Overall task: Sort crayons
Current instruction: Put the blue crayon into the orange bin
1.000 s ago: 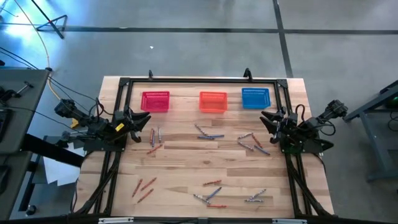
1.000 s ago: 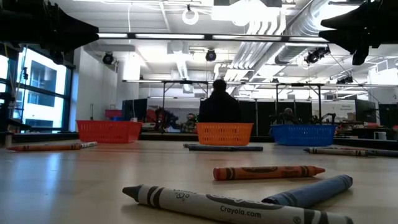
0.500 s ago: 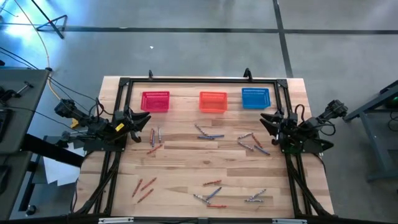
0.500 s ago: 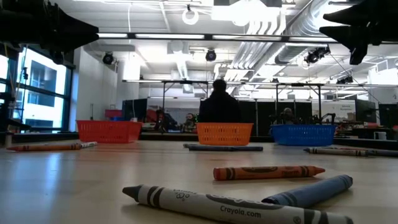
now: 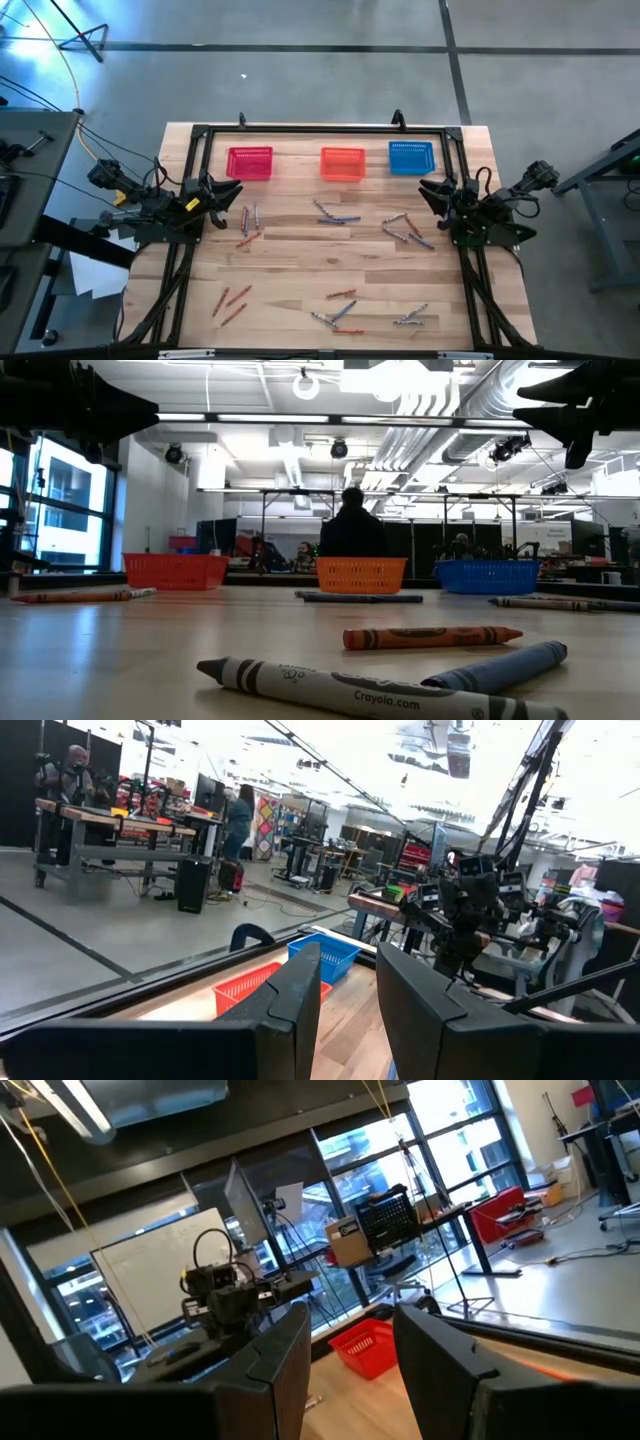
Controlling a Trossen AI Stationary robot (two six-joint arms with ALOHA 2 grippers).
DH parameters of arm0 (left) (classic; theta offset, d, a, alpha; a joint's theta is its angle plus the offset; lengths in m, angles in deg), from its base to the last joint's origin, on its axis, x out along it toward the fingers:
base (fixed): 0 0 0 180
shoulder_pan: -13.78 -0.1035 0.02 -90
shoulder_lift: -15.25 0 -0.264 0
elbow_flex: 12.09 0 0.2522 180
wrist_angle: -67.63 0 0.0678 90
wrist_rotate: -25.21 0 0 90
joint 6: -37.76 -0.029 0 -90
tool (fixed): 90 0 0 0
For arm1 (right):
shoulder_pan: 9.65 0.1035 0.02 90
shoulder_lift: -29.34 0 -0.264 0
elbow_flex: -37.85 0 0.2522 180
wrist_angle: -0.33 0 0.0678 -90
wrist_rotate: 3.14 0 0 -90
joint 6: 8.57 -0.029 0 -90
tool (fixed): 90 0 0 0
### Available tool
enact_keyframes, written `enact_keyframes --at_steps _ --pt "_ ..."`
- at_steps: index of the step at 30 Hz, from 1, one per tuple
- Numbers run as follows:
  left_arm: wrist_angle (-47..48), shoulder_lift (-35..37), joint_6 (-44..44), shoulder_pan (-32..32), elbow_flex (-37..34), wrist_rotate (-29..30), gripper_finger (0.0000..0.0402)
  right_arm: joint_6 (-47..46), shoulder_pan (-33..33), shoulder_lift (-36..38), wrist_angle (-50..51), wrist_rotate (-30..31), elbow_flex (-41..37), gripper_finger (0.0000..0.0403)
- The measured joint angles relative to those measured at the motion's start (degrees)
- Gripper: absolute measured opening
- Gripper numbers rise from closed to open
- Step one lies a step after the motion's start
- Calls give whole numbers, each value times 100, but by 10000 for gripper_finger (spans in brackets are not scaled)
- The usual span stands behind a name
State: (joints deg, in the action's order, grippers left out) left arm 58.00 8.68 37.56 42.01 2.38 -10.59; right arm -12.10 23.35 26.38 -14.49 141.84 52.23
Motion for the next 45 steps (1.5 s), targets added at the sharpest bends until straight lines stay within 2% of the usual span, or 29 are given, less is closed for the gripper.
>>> enact_keyframes --at_steps 7,19,33,40,45 --pt "1 -2 0 0 2 0 87 -541 0 0 0 -10 0 140" --pt "0 0 2 0 1 0 87 -102 0 0 3 -10 0 140" --pt "-42 0 2 -13 2 28 87 -143 0 0 4 -4 0 140" --pt "-182 -2 4 -13 2 4 87 -57 0 0 7 183 0 140" --pt "-388 0 440 -13 2 -178 87 -151 0 0 7 131 0 140"
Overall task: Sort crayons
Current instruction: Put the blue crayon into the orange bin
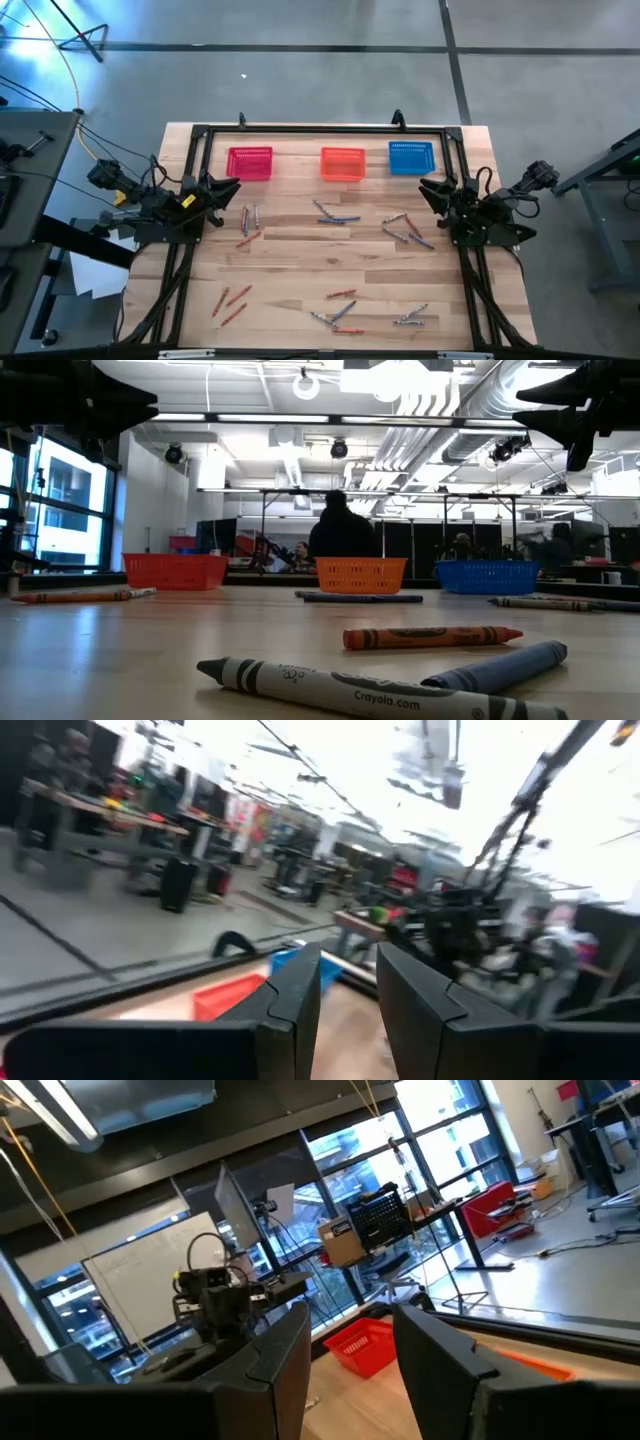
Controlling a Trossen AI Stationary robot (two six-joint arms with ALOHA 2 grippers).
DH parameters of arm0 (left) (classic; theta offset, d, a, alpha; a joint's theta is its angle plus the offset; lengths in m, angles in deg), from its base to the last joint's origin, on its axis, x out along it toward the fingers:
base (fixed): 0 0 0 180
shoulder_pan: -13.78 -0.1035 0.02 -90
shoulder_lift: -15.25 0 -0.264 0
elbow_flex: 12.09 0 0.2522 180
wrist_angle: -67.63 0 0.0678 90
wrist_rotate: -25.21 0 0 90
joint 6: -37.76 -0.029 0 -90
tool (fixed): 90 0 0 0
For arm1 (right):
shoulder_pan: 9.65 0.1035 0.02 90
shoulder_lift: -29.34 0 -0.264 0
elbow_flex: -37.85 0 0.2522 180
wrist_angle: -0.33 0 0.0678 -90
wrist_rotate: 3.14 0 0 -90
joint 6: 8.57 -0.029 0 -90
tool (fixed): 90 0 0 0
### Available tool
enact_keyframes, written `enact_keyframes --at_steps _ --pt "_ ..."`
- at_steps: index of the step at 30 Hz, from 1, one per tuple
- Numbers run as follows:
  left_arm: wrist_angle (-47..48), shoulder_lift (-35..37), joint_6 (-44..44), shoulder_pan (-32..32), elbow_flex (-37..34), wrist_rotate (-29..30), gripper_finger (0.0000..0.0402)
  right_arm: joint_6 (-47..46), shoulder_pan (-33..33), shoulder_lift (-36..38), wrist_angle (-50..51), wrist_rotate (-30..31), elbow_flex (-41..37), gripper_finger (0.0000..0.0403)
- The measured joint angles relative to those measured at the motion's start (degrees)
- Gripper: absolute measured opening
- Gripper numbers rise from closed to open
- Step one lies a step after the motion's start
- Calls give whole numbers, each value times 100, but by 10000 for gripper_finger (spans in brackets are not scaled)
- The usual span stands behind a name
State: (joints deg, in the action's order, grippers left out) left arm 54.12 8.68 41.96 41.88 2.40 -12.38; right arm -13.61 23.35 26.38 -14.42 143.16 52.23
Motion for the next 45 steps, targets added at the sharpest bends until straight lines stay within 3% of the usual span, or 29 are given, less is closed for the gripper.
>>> enact_keyframes --at_steps 7,12,25,29,34,39,45 --pt "-306 -1 322 0 1 -315 87 -17 0 -4 159 -356 254 140" --pt "-308 -228 297 0 251 -501 87 -153 0 -116 1367 -381 953 140" --pt "-44 -2898 -343 -7 2046 -382 87 -1150 -2 -2016 4377 -343 3427 140" --pt "787 -3434 -147 -81 2668 -67 87 -2183 -2 -2613 5863 -404 4169 140" --pt "1789 -3923 633 -411 3125 -139 87 -3910 -2 -3242 7629 -571 4718 140" --pt "2259 -4334 1224 -923 3367 -866 87 -5311 -46 -3774 8779 -988 4893 140" --pt "2408 -4901 1495 -1638 3630 -2010 87 -6172 -588 -4322 9475 -2334 4786 140"
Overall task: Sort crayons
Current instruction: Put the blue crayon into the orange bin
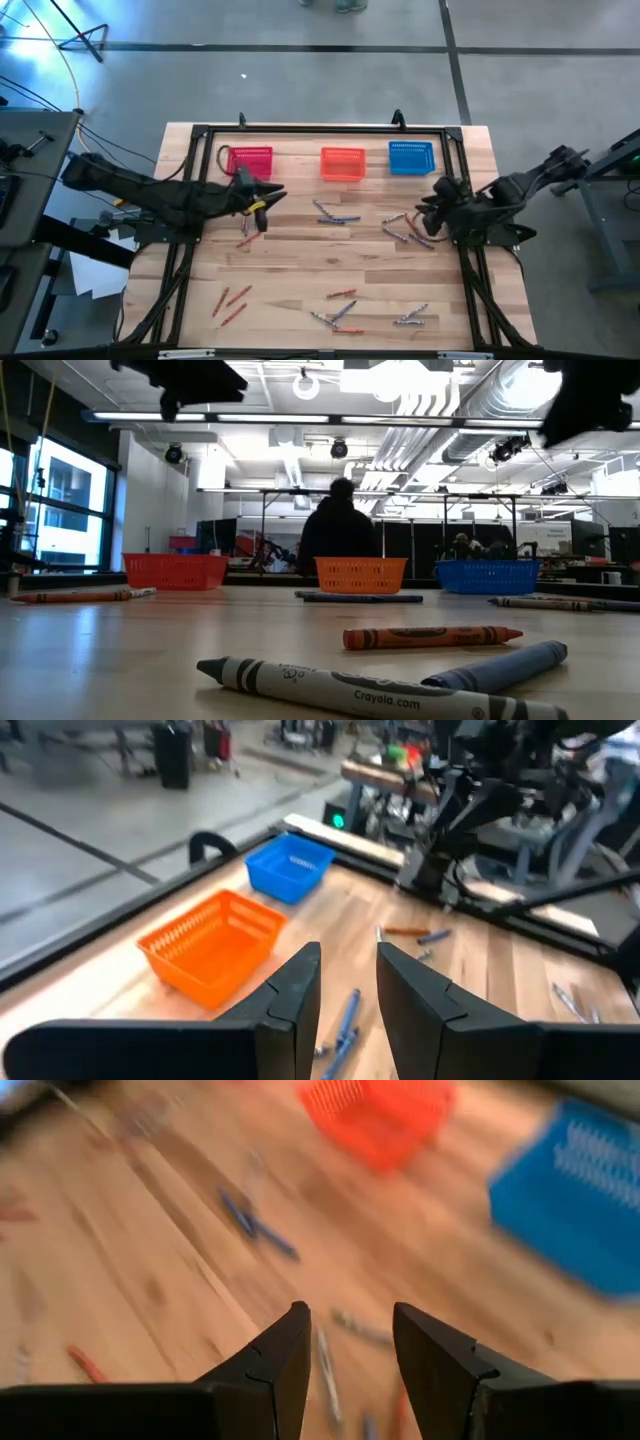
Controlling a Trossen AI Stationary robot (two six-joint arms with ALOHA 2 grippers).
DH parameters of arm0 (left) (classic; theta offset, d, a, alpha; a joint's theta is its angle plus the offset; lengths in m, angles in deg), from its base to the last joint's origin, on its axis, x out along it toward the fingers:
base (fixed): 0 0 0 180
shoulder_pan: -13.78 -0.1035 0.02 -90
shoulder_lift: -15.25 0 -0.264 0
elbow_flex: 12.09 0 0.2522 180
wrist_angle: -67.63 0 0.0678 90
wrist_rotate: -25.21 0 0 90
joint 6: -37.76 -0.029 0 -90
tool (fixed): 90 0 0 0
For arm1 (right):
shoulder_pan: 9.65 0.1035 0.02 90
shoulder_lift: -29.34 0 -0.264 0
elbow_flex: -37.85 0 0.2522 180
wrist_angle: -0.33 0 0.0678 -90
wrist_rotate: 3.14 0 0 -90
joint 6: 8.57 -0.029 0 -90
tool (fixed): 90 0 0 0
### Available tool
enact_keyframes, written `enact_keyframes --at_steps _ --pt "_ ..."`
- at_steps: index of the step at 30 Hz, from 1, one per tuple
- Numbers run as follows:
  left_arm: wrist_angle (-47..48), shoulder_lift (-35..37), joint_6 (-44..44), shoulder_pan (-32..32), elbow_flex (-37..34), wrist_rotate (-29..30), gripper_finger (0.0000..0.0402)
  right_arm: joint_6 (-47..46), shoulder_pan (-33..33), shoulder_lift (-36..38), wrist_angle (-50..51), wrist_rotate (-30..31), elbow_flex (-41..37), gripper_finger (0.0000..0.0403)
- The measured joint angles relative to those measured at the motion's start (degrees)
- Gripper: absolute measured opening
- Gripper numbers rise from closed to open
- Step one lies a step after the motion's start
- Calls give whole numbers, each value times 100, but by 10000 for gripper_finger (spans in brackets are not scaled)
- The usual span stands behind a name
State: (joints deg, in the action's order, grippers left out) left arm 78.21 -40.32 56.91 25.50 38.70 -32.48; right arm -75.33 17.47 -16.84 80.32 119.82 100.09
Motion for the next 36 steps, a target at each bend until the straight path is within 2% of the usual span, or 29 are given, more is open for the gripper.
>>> enact_keyframes --at_steps 6,10,13,19,25,30,36 --pt "47 -498 25 -469 268 -924 87 -548 -620 -510 300 -1327 -207 140" --pt "35 -693 24 -585 328 -1177 87 -788 -867 -808 249 -2184 -330 140" --pt "45 -775 -42 -634 330 -1249 87 -791 -958 -1041 174 -2591 -464 140" --pt "33 -873 -81 -648 330 -1249 87 -782 -1067 -1592 97 -3174 -781 140" --pt "36 -876 -78 -646 330 -1249 87 -361 -1062 -2102 -704 -3714 -1066 140" --pt "35 -876 -76 -646 330 -1249 87 -74 -1062 -2451 -1149 -3765 -1095 140" --pt "36 -876 -72 -646 330 -1247 87 28 -1062 -2789 -1055 -3767 -1095 140"
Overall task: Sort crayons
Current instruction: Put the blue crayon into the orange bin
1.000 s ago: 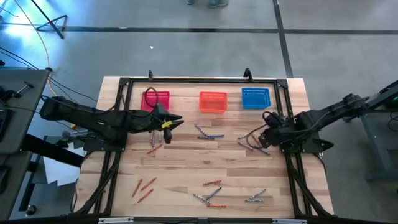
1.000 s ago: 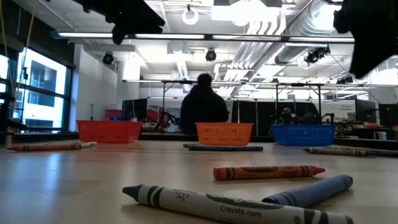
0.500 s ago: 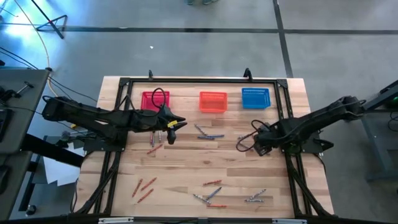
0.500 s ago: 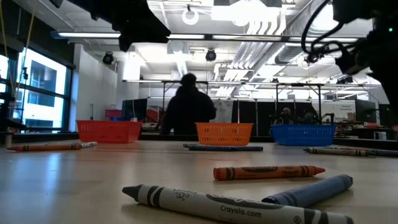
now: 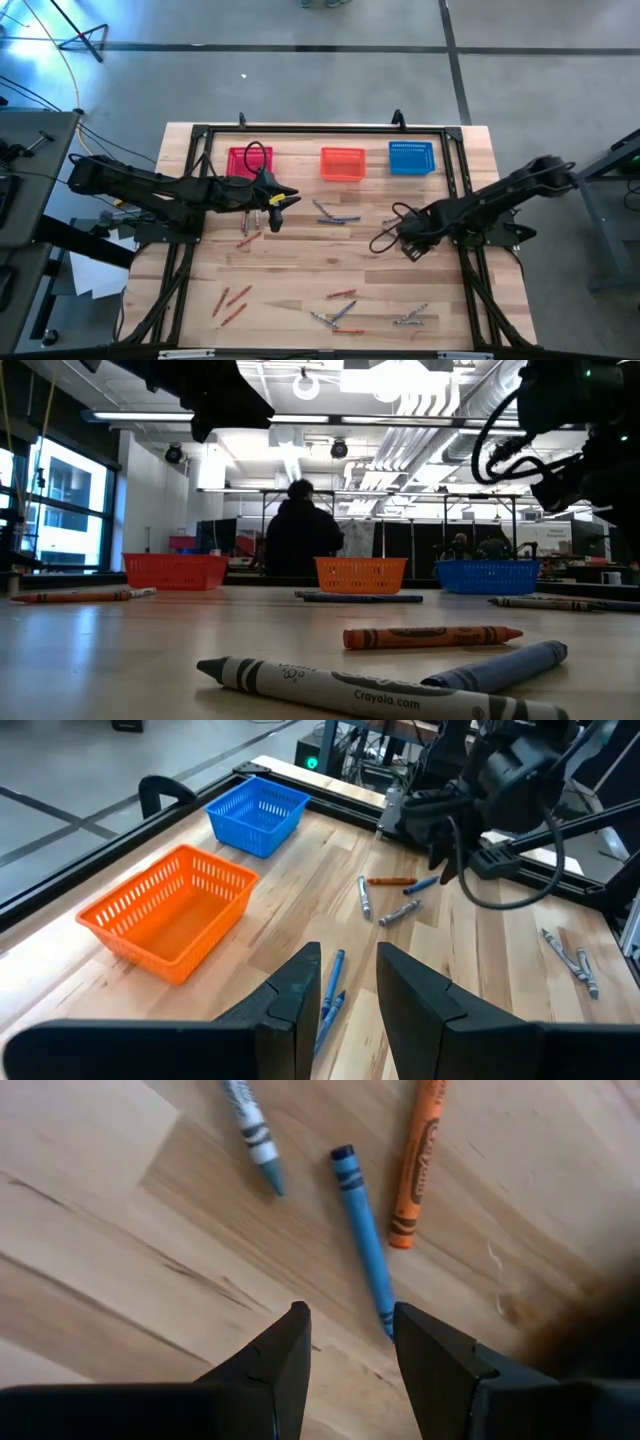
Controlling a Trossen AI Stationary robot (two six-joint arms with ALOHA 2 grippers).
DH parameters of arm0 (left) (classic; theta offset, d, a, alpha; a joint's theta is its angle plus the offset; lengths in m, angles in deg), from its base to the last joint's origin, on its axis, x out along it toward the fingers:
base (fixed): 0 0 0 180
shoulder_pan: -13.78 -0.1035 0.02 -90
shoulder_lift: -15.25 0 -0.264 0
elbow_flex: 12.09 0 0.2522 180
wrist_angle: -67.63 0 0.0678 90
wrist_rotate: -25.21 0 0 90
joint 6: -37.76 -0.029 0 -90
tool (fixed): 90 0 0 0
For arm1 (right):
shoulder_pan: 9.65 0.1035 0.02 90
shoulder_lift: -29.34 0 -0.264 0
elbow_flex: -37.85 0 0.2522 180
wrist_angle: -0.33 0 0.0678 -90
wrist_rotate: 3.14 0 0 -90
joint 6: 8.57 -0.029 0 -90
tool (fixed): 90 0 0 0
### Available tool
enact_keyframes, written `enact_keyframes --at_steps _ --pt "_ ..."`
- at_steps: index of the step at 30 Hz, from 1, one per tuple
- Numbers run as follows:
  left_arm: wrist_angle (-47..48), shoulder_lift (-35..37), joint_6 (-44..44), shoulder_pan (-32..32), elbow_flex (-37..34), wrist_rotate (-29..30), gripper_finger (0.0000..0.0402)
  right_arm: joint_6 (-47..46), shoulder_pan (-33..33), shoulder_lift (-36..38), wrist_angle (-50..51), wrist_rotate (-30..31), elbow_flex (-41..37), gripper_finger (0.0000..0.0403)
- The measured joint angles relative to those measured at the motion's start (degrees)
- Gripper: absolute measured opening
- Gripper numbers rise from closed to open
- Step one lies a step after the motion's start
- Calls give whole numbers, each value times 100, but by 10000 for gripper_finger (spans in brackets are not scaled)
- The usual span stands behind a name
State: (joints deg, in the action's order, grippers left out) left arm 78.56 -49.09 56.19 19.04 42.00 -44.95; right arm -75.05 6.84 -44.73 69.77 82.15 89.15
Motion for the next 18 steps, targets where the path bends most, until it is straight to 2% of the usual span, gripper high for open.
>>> enact_keyframes --at_steps 18 --pt "-2 2 95 4 0 2 87 923 -29 -666 -11 56 2 140"
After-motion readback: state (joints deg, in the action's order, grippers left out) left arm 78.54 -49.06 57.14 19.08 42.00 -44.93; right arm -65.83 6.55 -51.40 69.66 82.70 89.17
